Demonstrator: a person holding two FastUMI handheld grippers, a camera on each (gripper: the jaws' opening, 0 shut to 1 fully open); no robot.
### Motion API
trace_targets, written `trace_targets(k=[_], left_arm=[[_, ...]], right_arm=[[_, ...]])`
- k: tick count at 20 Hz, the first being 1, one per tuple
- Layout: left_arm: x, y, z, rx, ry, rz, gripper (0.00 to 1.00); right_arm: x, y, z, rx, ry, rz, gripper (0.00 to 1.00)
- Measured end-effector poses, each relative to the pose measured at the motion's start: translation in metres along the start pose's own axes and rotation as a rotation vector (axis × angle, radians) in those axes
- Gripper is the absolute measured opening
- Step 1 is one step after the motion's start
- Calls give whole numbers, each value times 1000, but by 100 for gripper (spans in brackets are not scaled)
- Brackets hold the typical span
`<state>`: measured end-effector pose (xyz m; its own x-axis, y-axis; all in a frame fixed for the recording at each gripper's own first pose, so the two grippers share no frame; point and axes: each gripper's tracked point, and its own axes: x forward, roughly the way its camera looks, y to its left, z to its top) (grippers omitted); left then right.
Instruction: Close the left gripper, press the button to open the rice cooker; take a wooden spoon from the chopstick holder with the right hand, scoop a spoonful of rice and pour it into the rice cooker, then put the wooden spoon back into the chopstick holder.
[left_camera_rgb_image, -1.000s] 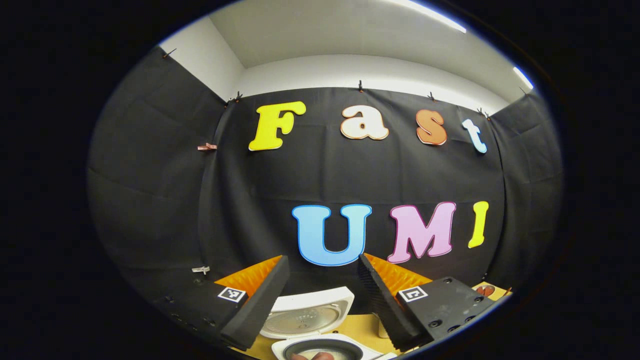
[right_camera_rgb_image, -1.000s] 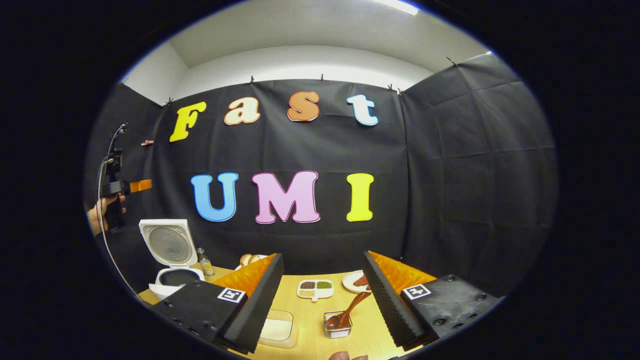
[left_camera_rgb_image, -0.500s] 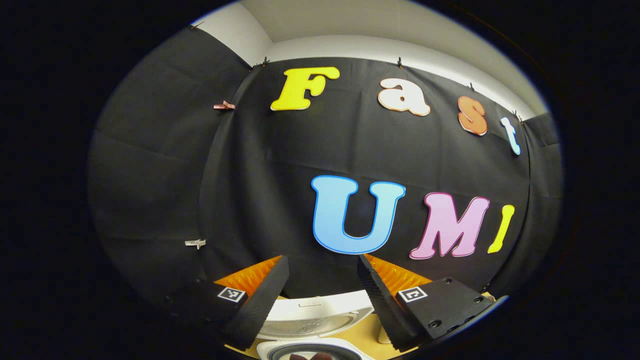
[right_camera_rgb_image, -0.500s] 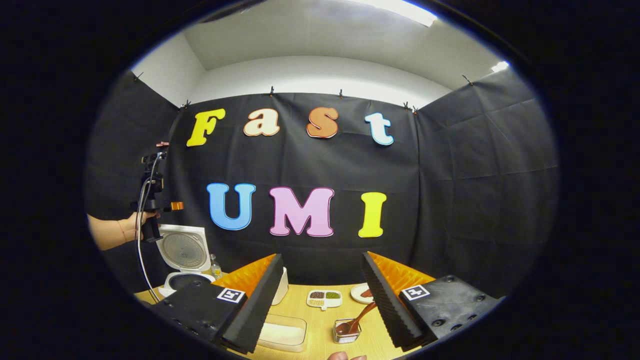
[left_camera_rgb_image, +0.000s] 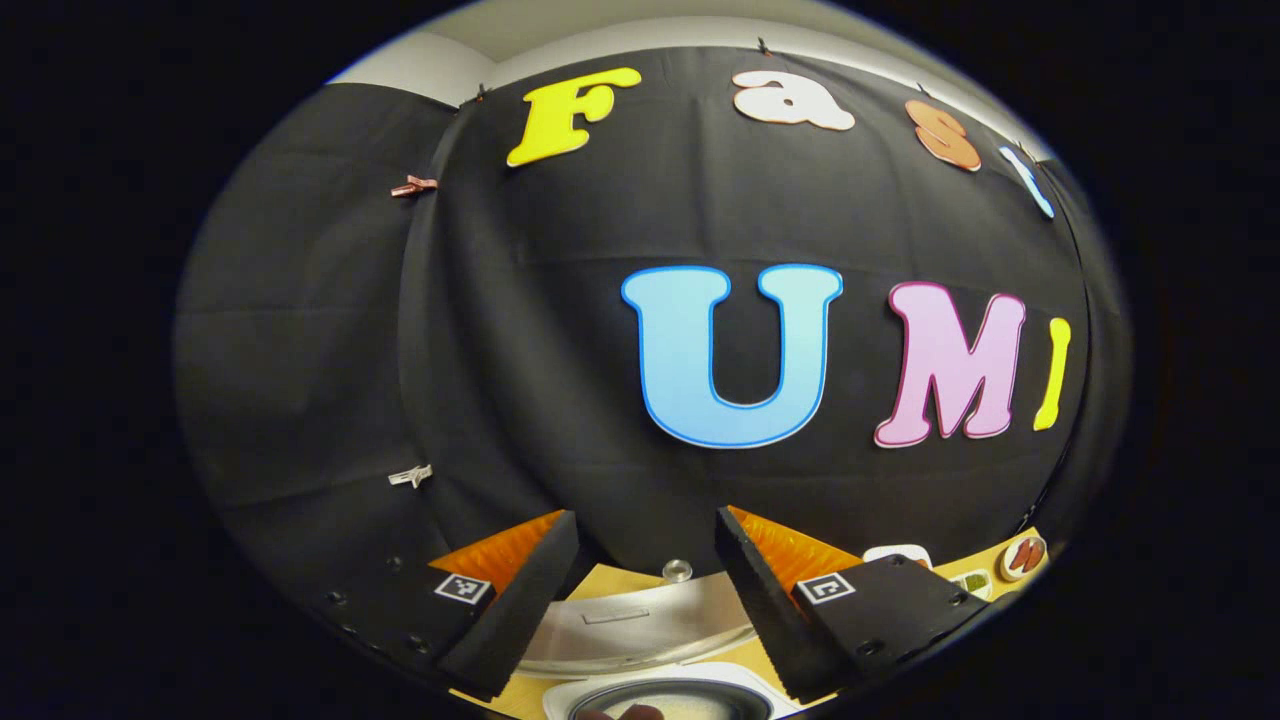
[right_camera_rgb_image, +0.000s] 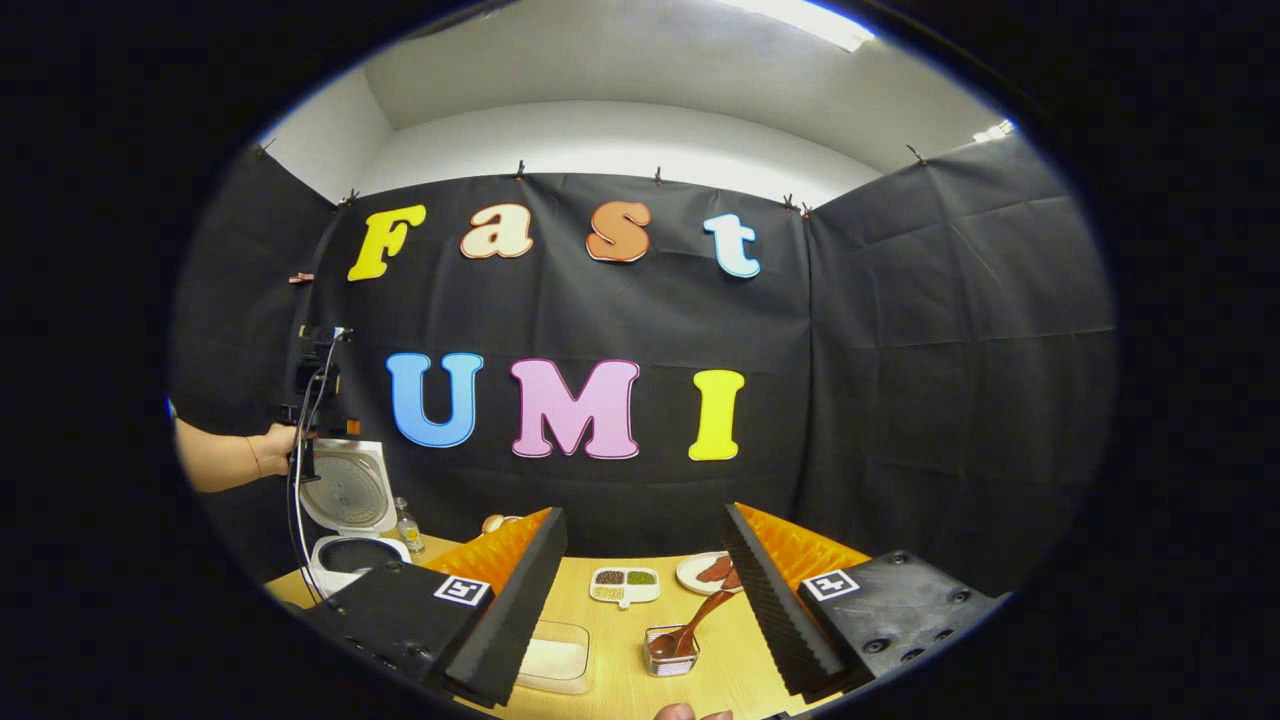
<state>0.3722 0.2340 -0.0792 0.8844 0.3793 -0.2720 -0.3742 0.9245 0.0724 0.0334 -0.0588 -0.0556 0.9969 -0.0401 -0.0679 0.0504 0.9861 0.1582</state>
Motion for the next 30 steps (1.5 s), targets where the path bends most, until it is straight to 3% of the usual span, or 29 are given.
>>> trace_targets(k=[1, 7, 15, 21, 26, 30], left_arm=[[4, 4, 2, 3, 25, 10, 95], [-6, 3, -13, -66, 73, 18, 99], [-59, -17, -38, -65, 105, -19, 98], [-111, -36, -88, -69, 171, -67, 98], [-141, -52, -140, 59, 196, -55, 98], [-150, -62, -173, 30, 248, -56, 98]], right_arm=[[0, -3, -1, 8, 3, -1, 97], [4, -12, 2, 36, 5, 9, 97], [4, -22, -1, 83, 16, 18, 97], [1, -20, 3, 99, 10, 39, 97], [1, -13, -3, 84, 28, 62, 97], [2, -5, -2, 78, 36, 83, 97]])
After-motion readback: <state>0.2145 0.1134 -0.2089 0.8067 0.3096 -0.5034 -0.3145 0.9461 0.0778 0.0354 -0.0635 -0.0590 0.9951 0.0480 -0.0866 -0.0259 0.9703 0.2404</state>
